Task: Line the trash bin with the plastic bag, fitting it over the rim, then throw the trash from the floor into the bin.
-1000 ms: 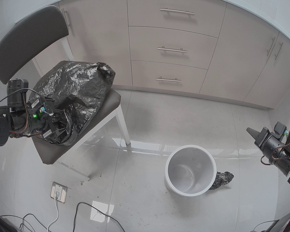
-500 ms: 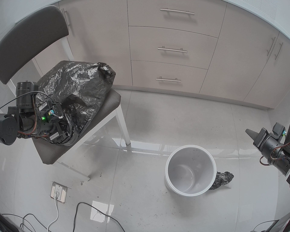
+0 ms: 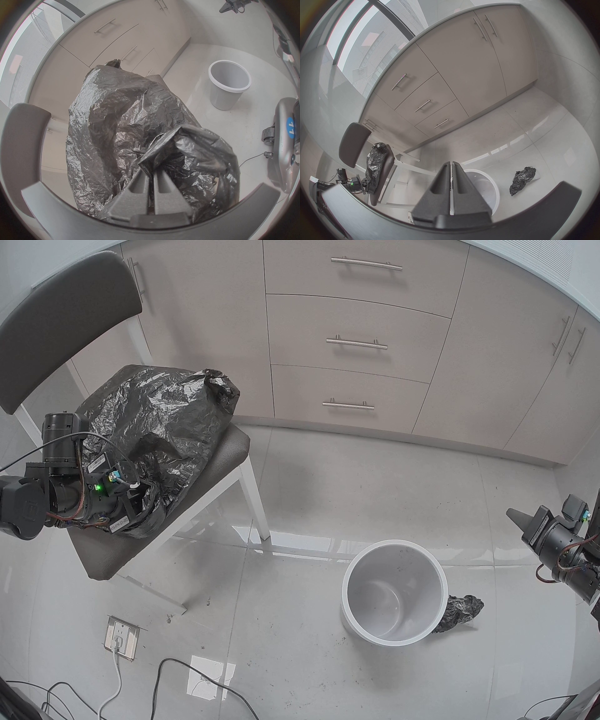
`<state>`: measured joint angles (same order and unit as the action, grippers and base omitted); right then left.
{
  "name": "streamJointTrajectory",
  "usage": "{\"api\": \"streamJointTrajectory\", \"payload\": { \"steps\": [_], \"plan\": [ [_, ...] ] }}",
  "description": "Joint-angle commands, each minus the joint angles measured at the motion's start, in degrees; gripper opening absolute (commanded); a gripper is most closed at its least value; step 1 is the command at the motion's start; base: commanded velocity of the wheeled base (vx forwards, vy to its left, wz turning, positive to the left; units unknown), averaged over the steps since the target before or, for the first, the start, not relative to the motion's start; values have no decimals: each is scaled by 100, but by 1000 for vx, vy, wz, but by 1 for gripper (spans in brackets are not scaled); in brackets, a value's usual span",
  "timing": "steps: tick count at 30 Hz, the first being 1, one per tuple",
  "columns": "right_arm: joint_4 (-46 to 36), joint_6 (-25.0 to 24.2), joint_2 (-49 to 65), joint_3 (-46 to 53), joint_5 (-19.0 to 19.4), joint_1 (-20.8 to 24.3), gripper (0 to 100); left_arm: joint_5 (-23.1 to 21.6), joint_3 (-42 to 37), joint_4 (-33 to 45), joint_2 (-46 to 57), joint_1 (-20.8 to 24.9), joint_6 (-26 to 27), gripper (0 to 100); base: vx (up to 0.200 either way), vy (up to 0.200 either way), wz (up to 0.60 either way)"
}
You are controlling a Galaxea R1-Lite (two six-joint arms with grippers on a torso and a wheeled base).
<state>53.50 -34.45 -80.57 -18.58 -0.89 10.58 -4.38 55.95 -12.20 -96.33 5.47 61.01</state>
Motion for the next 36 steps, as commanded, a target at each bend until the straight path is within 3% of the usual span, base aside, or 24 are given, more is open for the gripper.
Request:
{"api": "streamJointTrajectory", "payload": {
  "steps": [1,6,8,9,10,11,12,13,14,15,16,17,19,20,22,24,26,29,32,36],
  "plan": [
    [2,0,-3,-5,1,-3,0,-11,-6,-1,-35,-2,-28,0,0,0,0],
    [2,9,-3,-5,1,-3,0,-55,30,7,27,42,-450,0,0,0,0],
    [2,9,50,-14,-8,-12,0,-63,126,-116,167,358,-2076,0,0,0,0],
    [2,9,50,-14,-8,-12,0,-63,144,-151,185,393,-2313,0,0,0,0],
    [2,9,68,-14,-8,-12,0,-55,276,-397,299,622,-3764,0,0,0,0],
    [2,9,68,-14,-8,-12,0,-28,425,-590,361,762,-4801,0,0,0,0],
    [2,17,68,-14,1,-12,0,-19,522,-669,387,815,-5258,0,0,0,0],
    [2,9,59,-5,1,-12,0,60,935,-828,431,912,-6752,0,0,0,0],
    [2,9,59,-5,1,-12,0,209,1251,-801,448,912,-7710,0,0,0,0],
    [2,17,50,-5,1,-3,0,438,1524,-687,492,903,-8457,0,0,0,0],
    [2,17,50,-5,1,-3,0,438,1524,-687,492,903,-8457,0,0,0,0],
    [2,17,50,3,1,-3,0,807,1875,-344,615,876,-9494,0,0,0,0],
    [2,17,59,12,1,-3,0,895,2482,930,879,622,-11384,0,0,0,0],
    [2,17,59,12,10,-3,0,877,2517,1001,888,604,-11480,0,0,0,0],
    [2,17,59,12,1,-3,0,-11,3378,2442,923,288,-13414,0,0,0,0],
    [2,17,50,12,1,14,0,-1180,4002,3277,862,15,-14504,0,0,0,0],
    [-7,52,32,39,-8,58,0,-2050,4424,3602,721,-108,-14882,0,0,0,0],
    [-15,61,41,74,10,84,0,-1944,4486,3558,677,42,-14864,0,0,0,0],
    [-15,70,50,126,10,234,0,-1812,4486,3418,721,762,-14785,0,0,0,0],
    [-7,88,111,214,-34,445,0,-1795,4494,3303,905,1342,-14785,0,0,0,0]
  ]
}}
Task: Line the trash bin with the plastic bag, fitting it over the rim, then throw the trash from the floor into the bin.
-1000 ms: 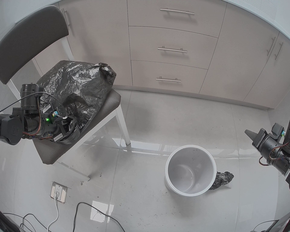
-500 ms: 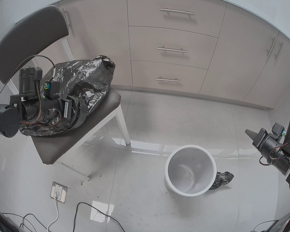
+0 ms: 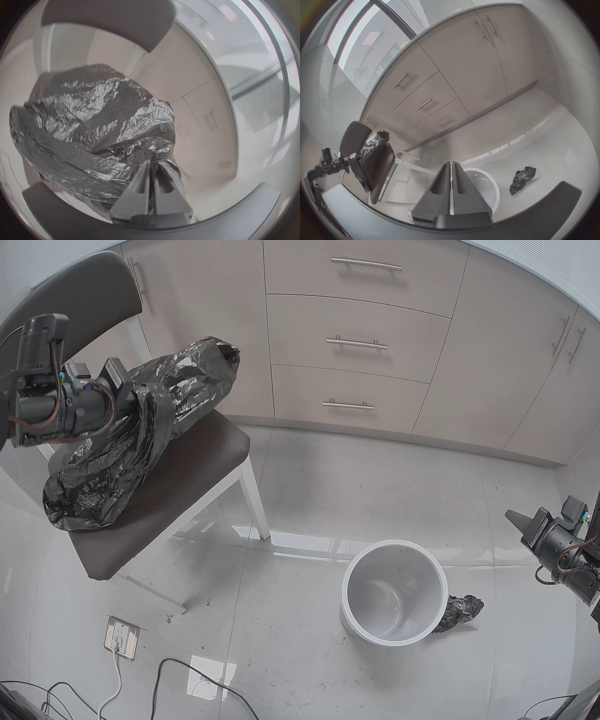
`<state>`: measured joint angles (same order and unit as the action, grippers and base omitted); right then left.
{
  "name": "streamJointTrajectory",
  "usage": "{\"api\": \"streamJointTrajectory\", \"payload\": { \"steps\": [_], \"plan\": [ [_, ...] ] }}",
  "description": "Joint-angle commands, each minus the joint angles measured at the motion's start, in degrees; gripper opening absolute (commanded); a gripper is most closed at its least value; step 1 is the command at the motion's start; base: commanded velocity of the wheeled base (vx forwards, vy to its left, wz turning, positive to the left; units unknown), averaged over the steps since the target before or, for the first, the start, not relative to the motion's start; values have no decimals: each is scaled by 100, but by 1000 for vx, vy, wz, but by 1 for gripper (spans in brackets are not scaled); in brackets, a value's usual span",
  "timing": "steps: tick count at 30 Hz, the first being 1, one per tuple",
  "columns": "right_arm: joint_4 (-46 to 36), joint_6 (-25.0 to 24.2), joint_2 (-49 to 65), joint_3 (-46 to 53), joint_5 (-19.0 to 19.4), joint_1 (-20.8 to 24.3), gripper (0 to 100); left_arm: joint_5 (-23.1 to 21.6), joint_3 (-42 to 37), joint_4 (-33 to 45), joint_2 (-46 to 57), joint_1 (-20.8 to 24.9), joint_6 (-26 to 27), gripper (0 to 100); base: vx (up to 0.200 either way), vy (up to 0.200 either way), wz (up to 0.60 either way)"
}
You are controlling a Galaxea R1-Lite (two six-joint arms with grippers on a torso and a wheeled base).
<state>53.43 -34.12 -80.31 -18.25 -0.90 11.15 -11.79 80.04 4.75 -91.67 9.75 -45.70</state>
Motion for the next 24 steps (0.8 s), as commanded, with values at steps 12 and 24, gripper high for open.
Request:
{"api": "streamJointTrajectory", "payload": {
  "steps": [12,24],
  "plan": [
    [-35,485,-178,155,-6,1020,0,-1071,1989,1133,598,2233,-4061,0,0,0,0],
    [-193,986,-714,-627,-33,2110,100,-1054,1400,210,299,3006,-3507,0,0,0,0]
  ]
}}
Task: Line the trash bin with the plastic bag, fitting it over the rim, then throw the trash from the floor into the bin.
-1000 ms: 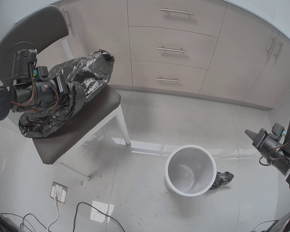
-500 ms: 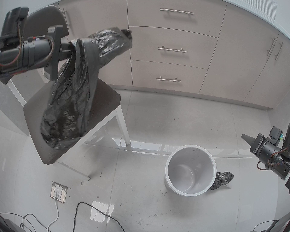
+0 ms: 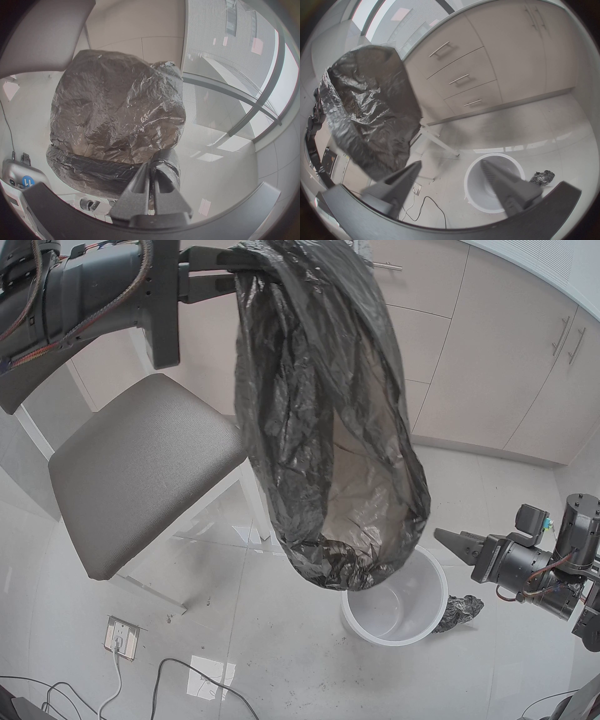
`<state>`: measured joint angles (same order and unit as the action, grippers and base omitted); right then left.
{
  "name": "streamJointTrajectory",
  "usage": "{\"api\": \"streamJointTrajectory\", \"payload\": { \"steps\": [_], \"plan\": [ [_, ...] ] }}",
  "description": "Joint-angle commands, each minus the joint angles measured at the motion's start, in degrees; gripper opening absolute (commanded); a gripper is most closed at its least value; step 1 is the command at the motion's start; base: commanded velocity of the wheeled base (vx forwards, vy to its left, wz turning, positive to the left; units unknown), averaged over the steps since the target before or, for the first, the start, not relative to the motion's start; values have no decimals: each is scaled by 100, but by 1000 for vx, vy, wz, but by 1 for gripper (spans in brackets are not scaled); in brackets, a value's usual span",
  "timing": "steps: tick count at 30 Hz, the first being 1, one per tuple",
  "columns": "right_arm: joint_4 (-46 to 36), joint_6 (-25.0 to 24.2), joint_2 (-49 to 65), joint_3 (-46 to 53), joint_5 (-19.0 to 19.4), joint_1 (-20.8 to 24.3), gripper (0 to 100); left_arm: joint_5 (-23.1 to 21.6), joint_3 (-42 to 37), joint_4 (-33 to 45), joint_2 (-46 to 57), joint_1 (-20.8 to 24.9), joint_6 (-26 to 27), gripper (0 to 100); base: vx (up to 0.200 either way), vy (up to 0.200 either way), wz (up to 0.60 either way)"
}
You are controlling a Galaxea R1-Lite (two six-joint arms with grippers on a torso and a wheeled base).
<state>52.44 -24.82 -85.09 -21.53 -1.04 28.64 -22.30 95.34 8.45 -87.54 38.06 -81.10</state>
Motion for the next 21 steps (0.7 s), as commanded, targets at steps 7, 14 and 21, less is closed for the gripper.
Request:
{"api": "streamJointTrajectory", "payload": {
  "steps": [7,14,21],
  "plan": [
    [-762,127,-219,-607,-46,1320,100,-20,-429,-484,-114,176,42,0,0,0,0],
    [-1465,355,-236,-633,-389,2366,100,-20,-692,-827,-105,158,33,0,0,0,0],
    [-1571,496,-447,-809,-643,3104,100,-20,-789,-924,-105,158,33,0,0,0,0]
  ]
}}
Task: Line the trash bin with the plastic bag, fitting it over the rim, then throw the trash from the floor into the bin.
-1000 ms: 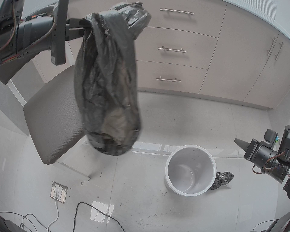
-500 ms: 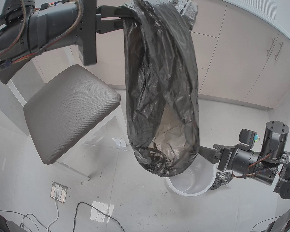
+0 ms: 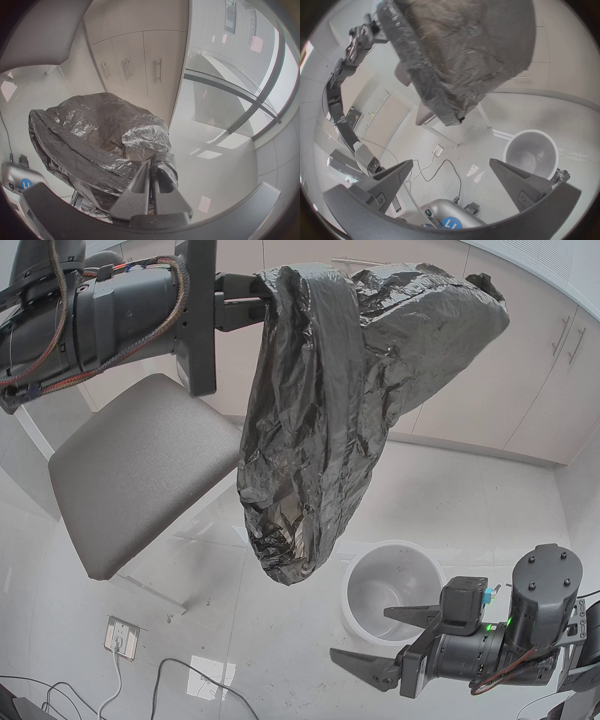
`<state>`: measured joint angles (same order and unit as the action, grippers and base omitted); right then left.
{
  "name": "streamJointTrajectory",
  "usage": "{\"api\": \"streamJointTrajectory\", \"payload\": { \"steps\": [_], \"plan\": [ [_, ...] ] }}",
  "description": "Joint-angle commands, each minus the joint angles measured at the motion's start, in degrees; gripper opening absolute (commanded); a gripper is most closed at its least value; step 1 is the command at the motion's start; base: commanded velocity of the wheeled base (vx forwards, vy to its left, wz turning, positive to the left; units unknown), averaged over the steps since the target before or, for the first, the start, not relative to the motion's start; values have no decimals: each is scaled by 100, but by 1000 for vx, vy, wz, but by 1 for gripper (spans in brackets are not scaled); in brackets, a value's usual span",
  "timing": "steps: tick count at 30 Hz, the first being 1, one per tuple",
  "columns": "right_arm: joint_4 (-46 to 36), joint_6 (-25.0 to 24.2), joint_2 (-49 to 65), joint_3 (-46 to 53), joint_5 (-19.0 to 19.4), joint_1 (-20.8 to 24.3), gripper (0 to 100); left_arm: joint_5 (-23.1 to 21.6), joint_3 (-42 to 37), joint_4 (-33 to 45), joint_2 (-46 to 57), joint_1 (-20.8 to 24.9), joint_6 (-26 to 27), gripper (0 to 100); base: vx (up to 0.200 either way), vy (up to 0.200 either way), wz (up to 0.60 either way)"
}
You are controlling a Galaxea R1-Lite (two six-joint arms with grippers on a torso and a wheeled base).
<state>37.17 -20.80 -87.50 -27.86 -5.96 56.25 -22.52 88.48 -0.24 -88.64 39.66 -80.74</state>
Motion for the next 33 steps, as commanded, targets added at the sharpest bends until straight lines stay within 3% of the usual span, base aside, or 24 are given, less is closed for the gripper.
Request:
{"api": "streamJointTrajectory", "payload": {
  "steps": [1,6,9,17,22,23,30,33],
  "plan": [
    [-34,111,-250,-247,-204,334,100,2,-120,-55,4,-2,-3,0,0,0,0],
    [-87,375,-390,-765,-476,282,100,19,-199,-64,4,-11,-3,0,0,0,0],
    [-69,594,-619,-1205,-1012,229,100,19,-252,-81,-31,-37,5,0,0,0,0],
    [-17,568,-1137,-1732,-2111,246,100,2,-481,-503,4,-72,-12,0,0,0,0],
    [-17,630,-1120,-1802,-2401,202,100,2,-569,-652,4,-72,-12,0,0,0,0],
    [-17,638,-1093,-1794,-2410,176,0,2,-569,-652,-4,-72,-12,0,0,0,0],
    [-17,814,-680,-1732,-2383,-149,0,-25,-727,-670,-13,-63,32,0,0,0,0],
    [-17,805,-294,-1547,-2313,-395,0,-42,-920,-679,-48,-37,287,0,0,0,0]
  ]
}}
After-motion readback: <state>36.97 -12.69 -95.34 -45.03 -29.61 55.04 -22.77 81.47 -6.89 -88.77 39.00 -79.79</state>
